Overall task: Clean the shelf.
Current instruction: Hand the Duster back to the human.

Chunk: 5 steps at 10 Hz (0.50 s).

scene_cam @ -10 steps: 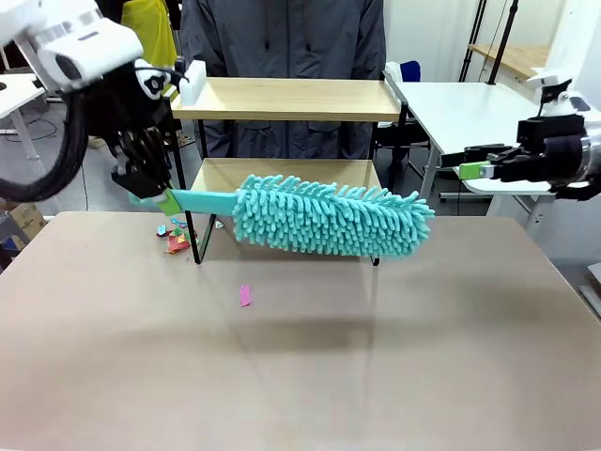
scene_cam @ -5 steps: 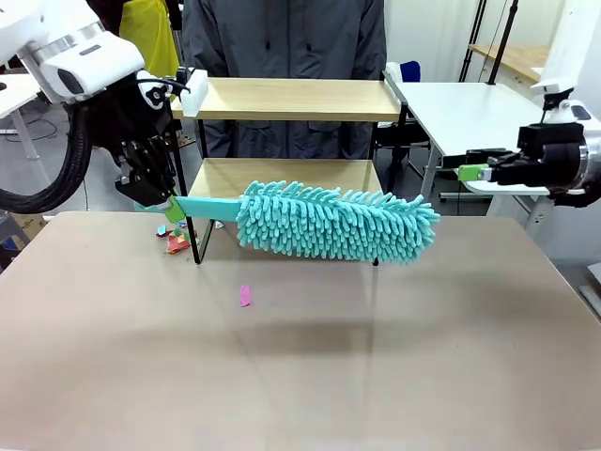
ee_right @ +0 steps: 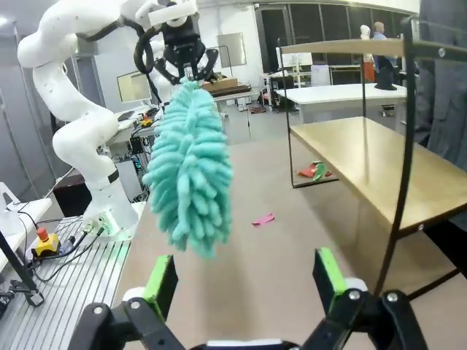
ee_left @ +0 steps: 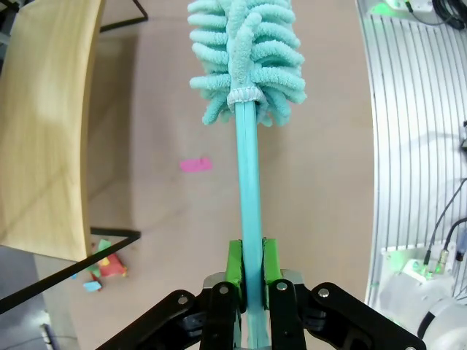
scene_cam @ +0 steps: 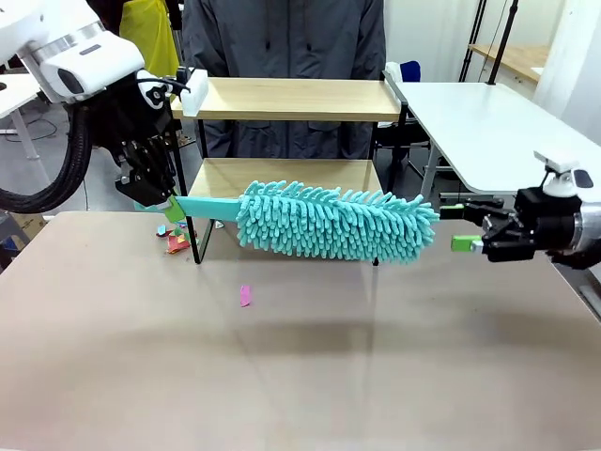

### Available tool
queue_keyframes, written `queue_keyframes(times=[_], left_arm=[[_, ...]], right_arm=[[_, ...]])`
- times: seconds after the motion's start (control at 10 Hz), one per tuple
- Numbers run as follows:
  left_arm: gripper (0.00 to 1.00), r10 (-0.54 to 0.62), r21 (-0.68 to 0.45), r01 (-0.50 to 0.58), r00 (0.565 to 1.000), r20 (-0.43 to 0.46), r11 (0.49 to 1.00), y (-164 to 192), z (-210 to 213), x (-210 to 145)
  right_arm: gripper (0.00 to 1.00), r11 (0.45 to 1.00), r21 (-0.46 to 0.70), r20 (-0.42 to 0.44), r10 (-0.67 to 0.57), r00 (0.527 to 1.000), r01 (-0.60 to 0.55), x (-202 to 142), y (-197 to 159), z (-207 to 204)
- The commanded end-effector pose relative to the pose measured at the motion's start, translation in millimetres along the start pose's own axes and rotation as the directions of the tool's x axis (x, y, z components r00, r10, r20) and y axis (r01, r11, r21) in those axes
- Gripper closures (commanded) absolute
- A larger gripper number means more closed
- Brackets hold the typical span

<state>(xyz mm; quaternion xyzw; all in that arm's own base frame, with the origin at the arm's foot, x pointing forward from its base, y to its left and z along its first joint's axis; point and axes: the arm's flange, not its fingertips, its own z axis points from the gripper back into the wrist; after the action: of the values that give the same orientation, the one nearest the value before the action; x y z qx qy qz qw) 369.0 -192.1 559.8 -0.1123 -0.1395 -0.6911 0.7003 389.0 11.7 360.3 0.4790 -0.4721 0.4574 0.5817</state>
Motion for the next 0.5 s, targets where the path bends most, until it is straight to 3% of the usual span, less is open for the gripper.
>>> queue_keyframes(times=[0.0,0.4], left_arm=[[0.87,0.011,0.001,-0.011,1.000,-0.007,1.000,1,4,1],[0.87,0.011,0.001,-0.011,1.000,-0.007,1.000,1,4,1]], right_arm=[[0.00,1.000,-0.005,0.048,0.005,0.999,-0.005,-4,7,-13],[0.00,0.997,0.071,0.118,-0.046,0.992,0.038,0,14,-44]])
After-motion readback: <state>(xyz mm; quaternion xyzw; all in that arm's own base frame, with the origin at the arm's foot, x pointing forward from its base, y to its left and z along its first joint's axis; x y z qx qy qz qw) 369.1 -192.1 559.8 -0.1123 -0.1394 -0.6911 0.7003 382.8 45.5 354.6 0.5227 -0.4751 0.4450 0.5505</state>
